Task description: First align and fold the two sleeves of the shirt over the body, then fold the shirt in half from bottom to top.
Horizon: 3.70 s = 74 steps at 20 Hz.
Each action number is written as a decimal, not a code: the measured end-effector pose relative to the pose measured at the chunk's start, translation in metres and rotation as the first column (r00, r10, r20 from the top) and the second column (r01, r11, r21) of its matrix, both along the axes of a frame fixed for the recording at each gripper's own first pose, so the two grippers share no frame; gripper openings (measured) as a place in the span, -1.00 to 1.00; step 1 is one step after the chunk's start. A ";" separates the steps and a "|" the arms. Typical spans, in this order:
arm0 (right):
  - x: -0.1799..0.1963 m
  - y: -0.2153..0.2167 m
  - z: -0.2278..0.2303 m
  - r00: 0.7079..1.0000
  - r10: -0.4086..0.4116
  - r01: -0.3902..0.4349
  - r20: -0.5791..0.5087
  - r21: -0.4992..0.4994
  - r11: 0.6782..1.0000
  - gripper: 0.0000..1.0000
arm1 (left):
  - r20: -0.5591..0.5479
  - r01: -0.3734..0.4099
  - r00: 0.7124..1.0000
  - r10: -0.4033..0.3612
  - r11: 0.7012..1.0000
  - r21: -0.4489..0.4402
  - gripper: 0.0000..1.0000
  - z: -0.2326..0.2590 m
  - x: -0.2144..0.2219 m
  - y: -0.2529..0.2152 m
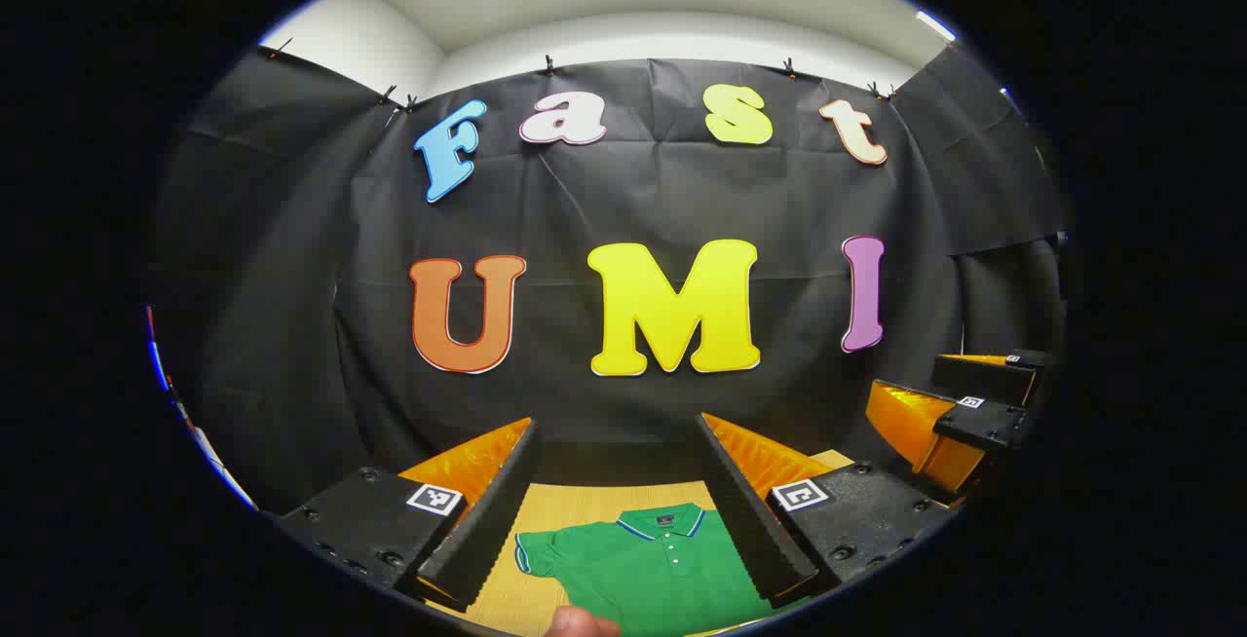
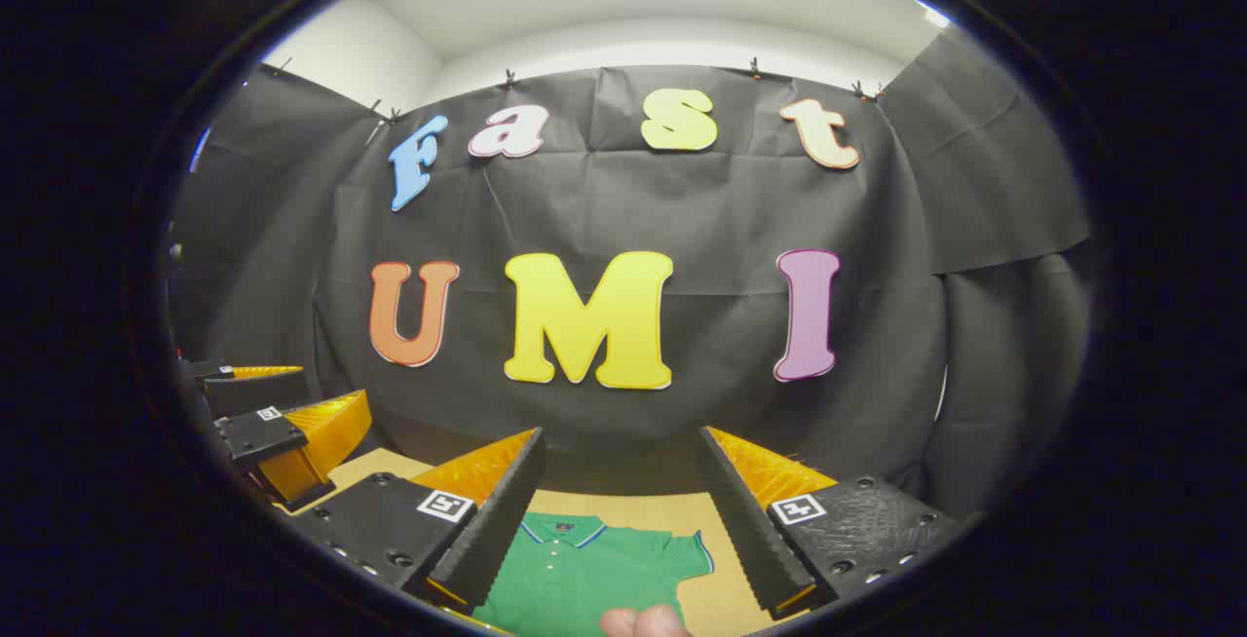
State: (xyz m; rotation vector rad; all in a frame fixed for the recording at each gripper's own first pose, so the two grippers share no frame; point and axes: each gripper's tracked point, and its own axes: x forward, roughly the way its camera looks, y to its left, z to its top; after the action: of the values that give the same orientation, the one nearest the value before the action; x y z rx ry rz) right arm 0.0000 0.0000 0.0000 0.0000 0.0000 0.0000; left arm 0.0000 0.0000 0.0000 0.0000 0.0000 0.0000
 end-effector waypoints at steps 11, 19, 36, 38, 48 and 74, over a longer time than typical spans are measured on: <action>0.004 -0.001 -0.003 1.000 0.022 -0.022 -0.012 -0.006 1.000 0.89 | -0.013 -0.025 1.000 0.025 1.000 -0.001 0.98 -0.005 0.001 0.001; 0.002 -0.006 -0.002 1.000 0.024 -0.024 -0.017 -0.010 1.000 0.89 | -0.011 -0.036 0.999 0.036 0.999 0.001 0.99 -0.004 -0.005 0.001; 0.020 -0.031 -0.038 0.994 0.027 -0.030 -0.108 -0.019 0.999 0.94 | -0.035 -0.031 0.999 0.031 1.000 0.004 0.89 -0.014 0.001 -0.004; 0.026 -0.036 -0.055 0.989 0.035 -0.038 -0.147 -0.017 0.999 0.93 | -0.038 -0.027 0.999 0.027 1.000 0.000 0.99 -0.017 0.001 -0.007; 0.096 -0.100 -0.182 0.924 0.023 -0.039 -0.381 -0.033 0.999 0.91 | -0.076 -0.082 0.994 0.084 0.996 0.029 0.99 -0.031 0.015 -0.004; 0.240 -0.150 -0.434 0.675 0.054 -0.057 -0.736 0.021 0.998 0.36 | -0.213 -0.230 0.948 0.234 0.972 0.044 0.99 -0.081 0.023 0.015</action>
State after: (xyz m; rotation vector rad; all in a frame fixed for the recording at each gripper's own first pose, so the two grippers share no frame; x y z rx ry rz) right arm 0.2398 -0.1502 -0.4335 -0.0035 0.8279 0.0626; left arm 0.0228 0.0146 -0.0807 0.0191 0.2195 0.2365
